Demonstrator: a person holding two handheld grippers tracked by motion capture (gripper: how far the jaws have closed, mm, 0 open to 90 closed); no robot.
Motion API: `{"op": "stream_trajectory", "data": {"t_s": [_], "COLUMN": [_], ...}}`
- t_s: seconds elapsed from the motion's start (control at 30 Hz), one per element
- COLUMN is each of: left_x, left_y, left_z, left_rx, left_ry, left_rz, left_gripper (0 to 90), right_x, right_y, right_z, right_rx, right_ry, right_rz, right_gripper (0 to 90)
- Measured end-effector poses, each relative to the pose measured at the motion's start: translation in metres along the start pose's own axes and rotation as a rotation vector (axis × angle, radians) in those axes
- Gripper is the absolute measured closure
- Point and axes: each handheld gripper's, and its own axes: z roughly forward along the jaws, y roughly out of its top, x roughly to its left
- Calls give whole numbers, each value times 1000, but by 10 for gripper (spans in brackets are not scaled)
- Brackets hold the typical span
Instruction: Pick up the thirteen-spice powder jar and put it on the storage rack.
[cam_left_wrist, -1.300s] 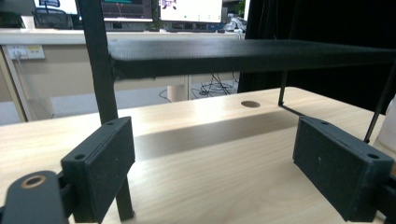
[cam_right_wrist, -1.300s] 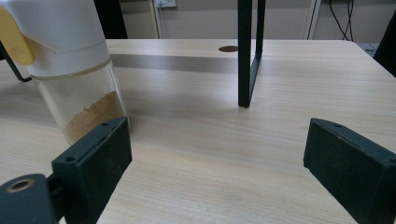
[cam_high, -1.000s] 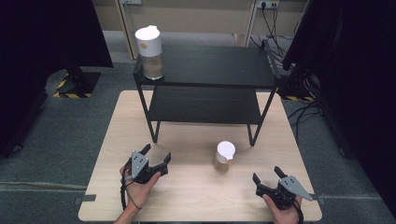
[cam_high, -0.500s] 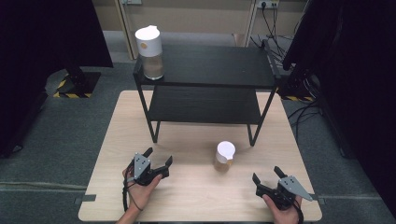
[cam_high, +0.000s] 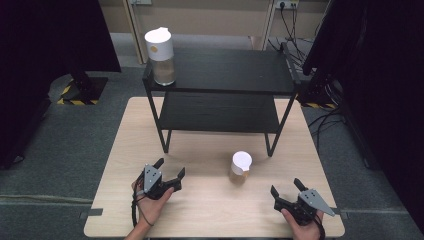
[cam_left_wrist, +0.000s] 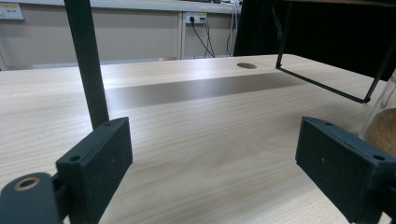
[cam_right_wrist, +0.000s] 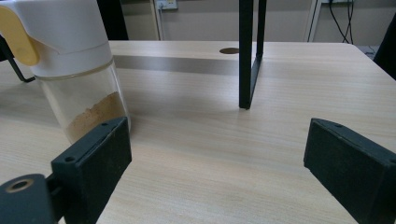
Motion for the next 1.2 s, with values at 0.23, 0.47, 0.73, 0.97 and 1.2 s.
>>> {"op": "stream_trajectory", "data": {"t_s": [0.23, 0.47, 0.73, 0.97, 1.2], "left_x": [-1, -1, -1, -1, -1], "left_y": [0, 0, 0, 0, 0], "left_z": [0, 0, 0, 0, 0], "left_rx": [0, 1, 0, -1, -2], "left_ry": [4, 4, 1, 0, -1], "left_rz": [-1, 3, 6, 9, 10], "left_gripper": [106, 105, 105, 104, 104], "right_x": [-2, 2, 14, 26, 42], "right_y": [0, 1, 11, 20, 31], "right_z": [0, -1, 2, 14, 29], "right_rx": [1, -18, -42, -59, -72], "right_ry": [4, 17, 61, 105, 154], "right_rz": [14, 6, -10, -20, -36], "right_gripper": [74, 74, 74, 75, 77]}}
